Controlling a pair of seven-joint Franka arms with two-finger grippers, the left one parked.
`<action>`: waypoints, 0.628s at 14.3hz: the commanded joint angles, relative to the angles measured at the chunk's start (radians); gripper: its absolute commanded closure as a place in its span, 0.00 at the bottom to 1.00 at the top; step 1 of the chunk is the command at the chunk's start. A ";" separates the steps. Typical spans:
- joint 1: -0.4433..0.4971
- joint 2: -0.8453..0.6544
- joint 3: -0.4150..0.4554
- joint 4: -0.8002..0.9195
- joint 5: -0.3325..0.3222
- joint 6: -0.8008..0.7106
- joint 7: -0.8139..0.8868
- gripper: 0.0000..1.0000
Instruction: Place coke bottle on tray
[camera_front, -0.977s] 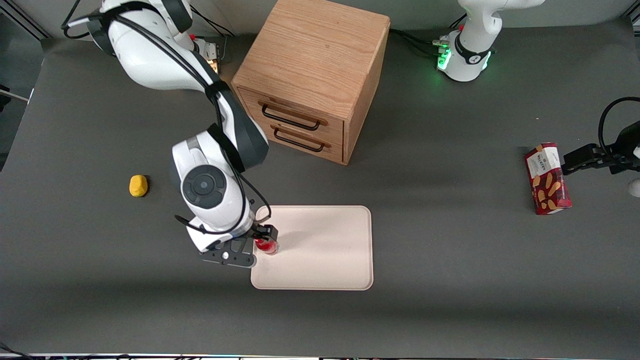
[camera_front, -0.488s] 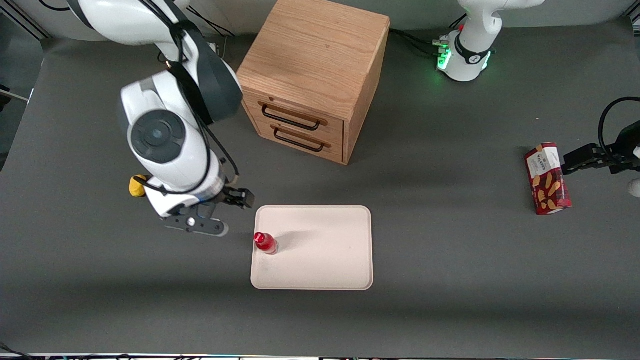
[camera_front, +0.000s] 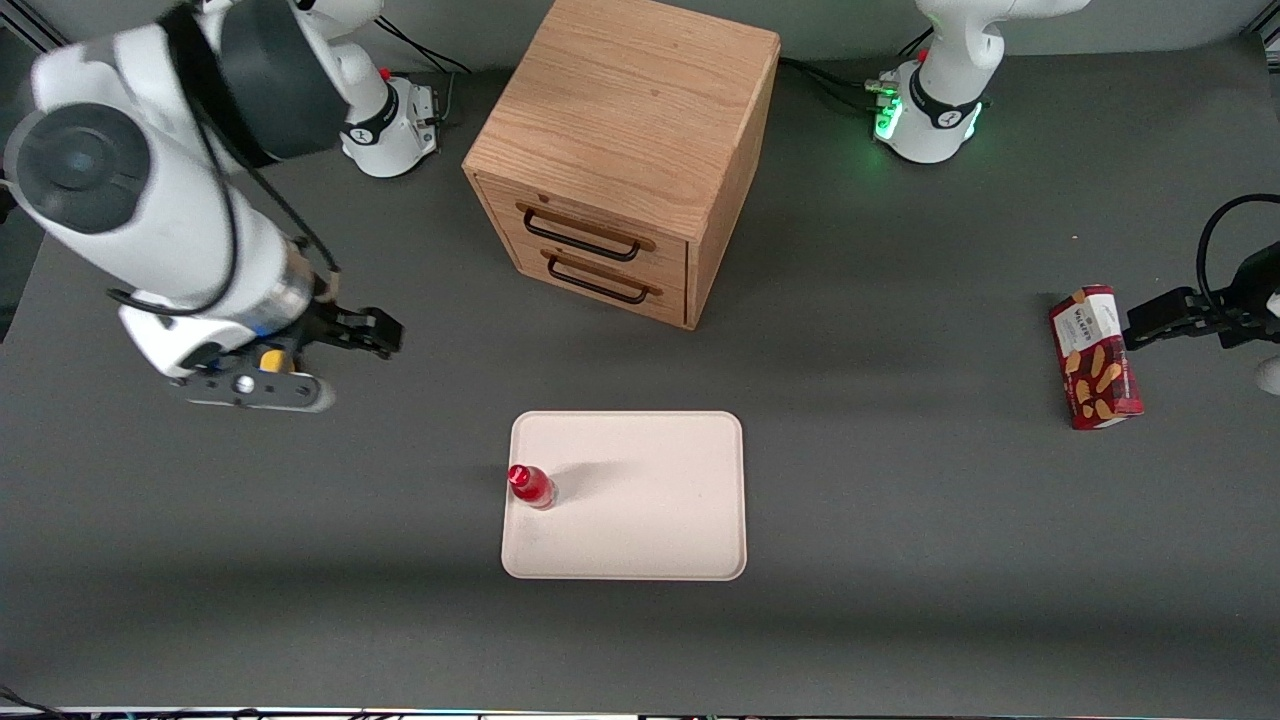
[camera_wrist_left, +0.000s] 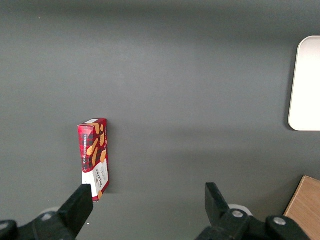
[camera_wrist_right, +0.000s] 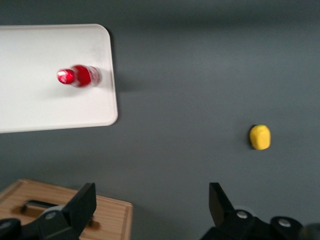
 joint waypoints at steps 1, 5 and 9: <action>-0.079 -0.187 0.017 -0.251 -0.003 0.090 -0.138 0.00; -0.194 -0.294 0.015 -0.392 0.025 0.162 -0.302 0.00; -0.269 -0.311 0.001 -0.422 0.057 0.179 -0.421 0.00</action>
